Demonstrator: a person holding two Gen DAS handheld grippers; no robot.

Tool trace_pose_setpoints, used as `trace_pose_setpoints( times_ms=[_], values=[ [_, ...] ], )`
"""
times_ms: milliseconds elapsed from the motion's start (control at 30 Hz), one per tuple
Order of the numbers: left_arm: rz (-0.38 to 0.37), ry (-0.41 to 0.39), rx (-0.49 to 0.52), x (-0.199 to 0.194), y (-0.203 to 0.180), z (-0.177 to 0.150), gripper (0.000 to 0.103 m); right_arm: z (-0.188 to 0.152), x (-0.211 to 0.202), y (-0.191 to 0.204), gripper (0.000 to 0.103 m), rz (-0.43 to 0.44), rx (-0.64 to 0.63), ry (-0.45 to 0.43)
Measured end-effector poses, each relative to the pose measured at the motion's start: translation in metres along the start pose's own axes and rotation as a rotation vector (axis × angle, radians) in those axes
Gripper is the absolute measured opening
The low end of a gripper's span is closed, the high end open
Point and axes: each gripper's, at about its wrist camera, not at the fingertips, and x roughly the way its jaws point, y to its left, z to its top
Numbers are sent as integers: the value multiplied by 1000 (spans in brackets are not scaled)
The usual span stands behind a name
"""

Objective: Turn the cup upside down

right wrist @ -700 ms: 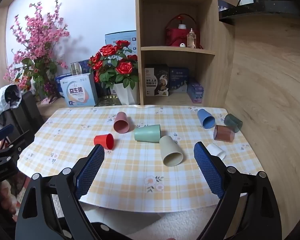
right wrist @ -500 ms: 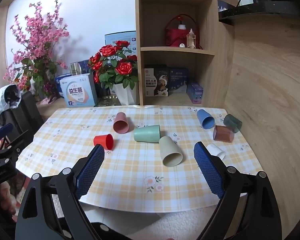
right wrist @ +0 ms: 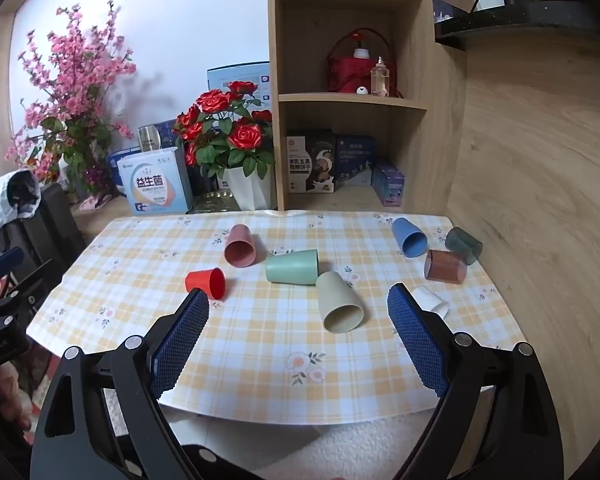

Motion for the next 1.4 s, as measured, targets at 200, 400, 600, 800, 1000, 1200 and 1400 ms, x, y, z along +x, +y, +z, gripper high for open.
trace_pose_setpoints(
  times_ms=[200,400,600,800,1000,1200,1400],
  values=[
    [1,5,-4,3,0,-1,97,-1,2,-2,88,0,2,2],
    [-12,9,-2,5,1,-4,97,0,1,-2,88,-1,3,3],
    [-36,22,-2,8,3,-7,97,0,2,-3,88,1,1,3],
    [-46,29,-5,9,2,-9,97,-3,2,1,88,-2,2,6],
    [-55,32,-5,9,2,-11,97,-4,2,1,88,-3,2,6],
    [-55,35,-7,9,3,-11,97,-4,2,1,88,-3,2,7],
    [-45,40,-6,12,2,-11,97,-6,3,2,88,-3,2,8]
  ],
)
